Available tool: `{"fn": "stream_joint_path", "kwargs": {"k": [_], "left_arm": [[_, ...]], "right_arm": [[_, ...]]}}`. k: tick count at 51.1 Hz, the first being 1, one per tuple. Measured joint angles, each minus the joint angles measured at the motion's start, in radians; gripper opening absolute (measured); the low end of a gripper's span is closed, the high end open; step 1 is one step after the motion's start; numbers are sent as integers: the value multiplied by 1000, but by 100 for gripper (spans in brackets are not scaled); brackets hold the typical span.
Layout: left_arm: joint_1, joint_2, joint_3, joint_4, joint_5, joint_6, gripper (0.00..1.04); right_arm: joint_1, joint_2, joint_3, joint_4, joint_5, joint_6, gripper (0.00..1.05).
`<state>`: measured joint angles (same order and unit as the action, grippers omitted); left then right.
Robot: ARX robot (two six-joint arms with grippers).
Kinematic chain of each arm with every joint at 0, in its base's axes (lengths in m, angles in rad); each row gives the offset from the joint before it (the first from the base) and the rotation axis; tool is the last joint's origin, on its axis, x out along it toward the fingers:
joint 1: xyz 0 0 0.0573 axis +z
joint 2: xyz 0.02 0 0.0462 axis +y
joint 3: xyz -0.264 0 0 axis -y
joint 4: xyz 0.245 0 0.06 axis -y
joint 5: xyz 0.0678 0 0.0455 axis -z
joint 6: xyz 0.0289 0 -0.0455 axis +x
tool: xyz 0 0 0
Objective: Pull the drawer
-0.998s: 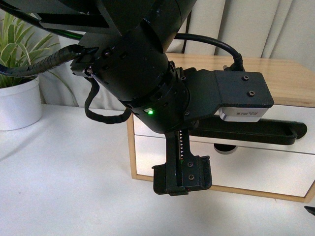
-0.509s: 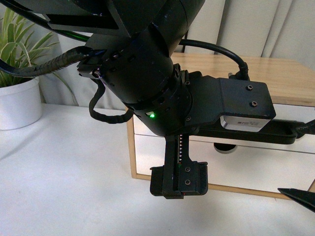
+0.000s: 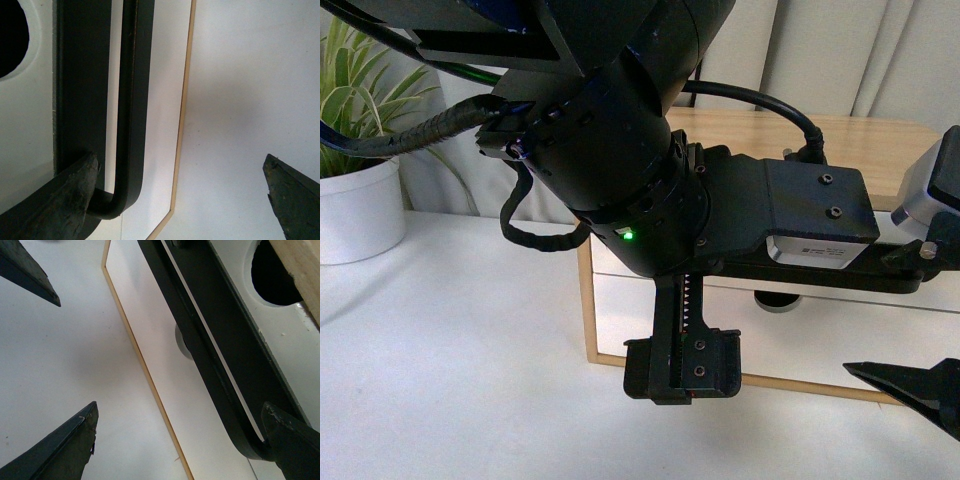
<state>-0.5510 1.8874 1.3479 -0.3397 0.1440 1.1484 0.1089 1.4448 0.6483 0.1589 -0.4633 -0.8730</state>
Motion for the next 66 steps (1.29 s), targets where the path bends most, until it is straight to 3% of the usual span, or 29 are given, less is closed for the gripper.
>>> {"fn": "stream_joint_path", "kwargs": {"k": [38, 66], "left_arm": [[-2, 2, 0, -4, 15, 26, 98], [9, 4, -3, -8, 22, 82, 98]], "right_arm": [[35, 85, 87, -72, 19, -31, 96], [32, 121, 116, -137, 51, -264, 96]]}}
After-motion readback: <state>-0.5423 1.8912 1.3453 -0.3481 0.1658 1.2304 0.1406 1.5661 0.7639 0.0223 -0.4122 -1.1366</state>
